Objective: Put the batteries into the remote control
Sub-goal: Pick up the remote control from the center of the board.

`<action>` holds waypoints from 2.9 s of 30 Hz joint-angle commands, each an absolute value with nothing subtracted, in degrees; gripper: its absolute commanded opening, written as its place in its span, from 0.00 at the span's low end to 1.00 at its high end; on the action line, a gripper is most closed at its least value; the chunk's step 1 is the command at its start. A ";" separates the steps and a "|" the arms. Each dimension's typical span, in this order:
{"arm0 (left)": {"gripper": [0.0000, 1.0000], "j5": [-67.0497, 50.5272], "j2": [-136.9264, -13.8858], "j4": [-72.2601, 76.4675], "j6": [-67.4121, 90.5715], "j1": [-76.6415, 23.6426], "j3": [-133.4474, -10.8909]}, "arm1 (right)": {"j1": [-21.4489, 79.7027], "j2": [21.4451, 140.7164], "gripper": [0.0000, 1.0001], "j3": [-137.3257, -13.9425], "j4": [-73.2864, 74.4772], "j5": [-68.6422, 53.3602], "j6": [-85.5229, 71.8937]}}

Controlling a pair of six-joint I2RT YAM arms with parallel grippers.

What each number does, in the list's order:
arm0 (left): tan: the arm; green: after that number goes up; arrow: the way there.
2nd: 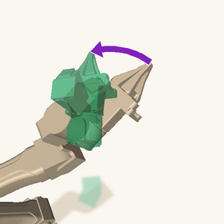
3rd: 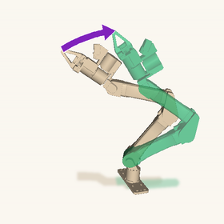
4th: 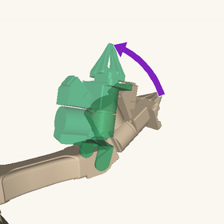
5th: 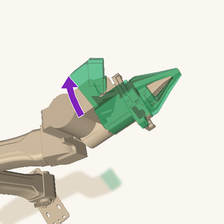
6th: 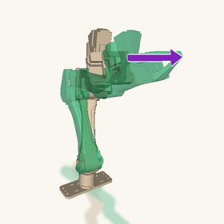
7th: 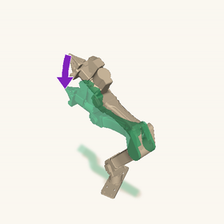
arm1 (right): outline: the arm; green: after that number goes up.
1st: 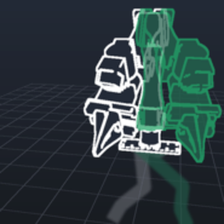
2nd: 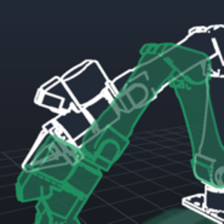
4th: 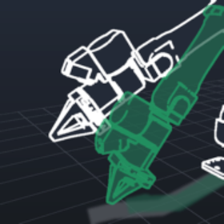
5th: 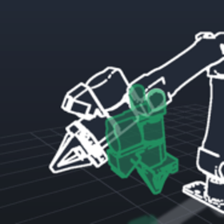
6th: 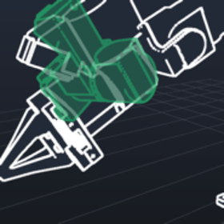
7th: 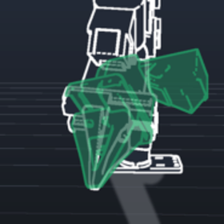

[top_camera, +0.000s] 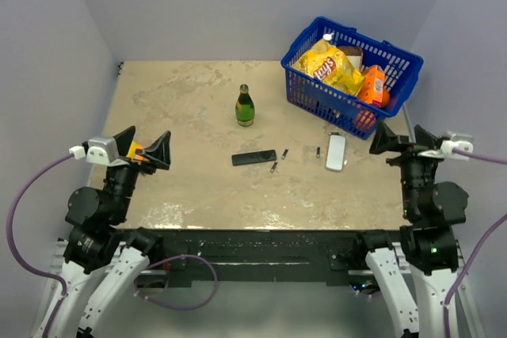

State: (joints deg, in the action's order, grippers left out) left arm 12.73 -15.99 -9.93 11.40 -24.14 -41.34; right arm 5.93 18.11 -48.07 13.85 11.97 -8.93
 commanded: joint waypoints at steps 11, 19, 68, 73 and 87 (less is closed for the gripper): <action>1.00 5.91 -25.83 -10.98 9.23 -24.43 -44.29 | 5.71 36.81 0.98 -52.21 23.82 -5.70 -17.40; 1.00 -4.83 -48.23 -21.50 7.47 -24.61 -54.83 | 5.80 43.77 0.98 -51.16 24.00 -13.97 -17.40; 0.75 -7.38 -126.03 -41.57 -25.75 -41.92 -95.62 | 6.06 24.96 0.98 -41.84 22.94 -7.12 -14.94; 0.62 -7.47 -127.88 -44.21 -25.66 -41.66 -97.29 | 6.07 24.70 0.98 -42.10 22.85 -6.59 -14.94; 0.14 -14.94 -106.46 -30.61 -15.93 -41.22 -87.99 | 6.07 26.72 0.98 -40.17 14.00 -23.28 -16.34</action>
